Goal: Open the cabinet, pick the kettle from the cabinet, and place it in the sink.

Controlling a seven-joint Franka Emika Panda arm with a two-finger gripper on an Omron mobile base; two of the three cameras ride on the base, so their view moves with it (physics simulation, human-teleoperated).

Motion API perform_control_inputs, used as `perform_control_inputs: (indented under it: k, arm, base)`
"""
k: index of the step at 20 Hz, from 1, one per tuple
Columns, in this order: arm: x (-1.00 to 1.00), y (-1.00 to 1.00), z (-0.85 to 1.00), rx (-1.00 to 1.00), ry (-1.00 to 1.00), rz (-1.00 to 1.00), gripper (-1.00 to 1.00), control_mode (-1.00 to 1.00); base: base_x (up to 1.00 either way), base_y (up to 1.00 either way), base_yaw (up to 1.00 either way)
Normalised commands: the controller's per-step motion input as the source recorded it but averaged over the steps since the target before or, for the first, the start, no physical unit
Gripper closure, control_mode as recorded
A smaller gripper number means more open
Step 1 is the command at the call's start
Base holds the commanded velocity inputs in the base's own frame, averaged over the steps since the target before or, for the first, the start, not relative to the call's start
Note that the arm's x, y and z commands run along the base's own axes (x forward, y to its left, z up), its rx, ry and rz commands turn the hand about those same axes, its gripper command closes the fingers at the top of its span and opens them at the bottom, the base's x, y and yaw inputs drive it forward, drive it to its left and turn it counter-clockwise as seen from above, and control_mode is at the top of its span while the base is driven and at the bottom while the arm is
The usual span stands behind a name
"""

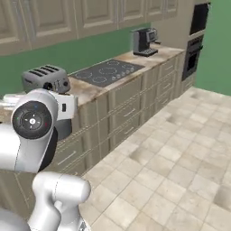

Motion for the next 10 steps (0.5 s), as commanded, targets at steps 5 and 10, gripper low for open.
perform_control_inputs:
  k: [5, 10]
  arm:
    - [0.00, 0.00, 0.00, 0.00, 0.00, 0.00, 1.00, 1.00]
    - [0.00, 0.00, 0.00, 0.00, 0.00, 0.00, 1.00, 1.00]
  base:
    - [0.13, -0.04, -0.73]
    - [0.14, 0.00, -0.75]
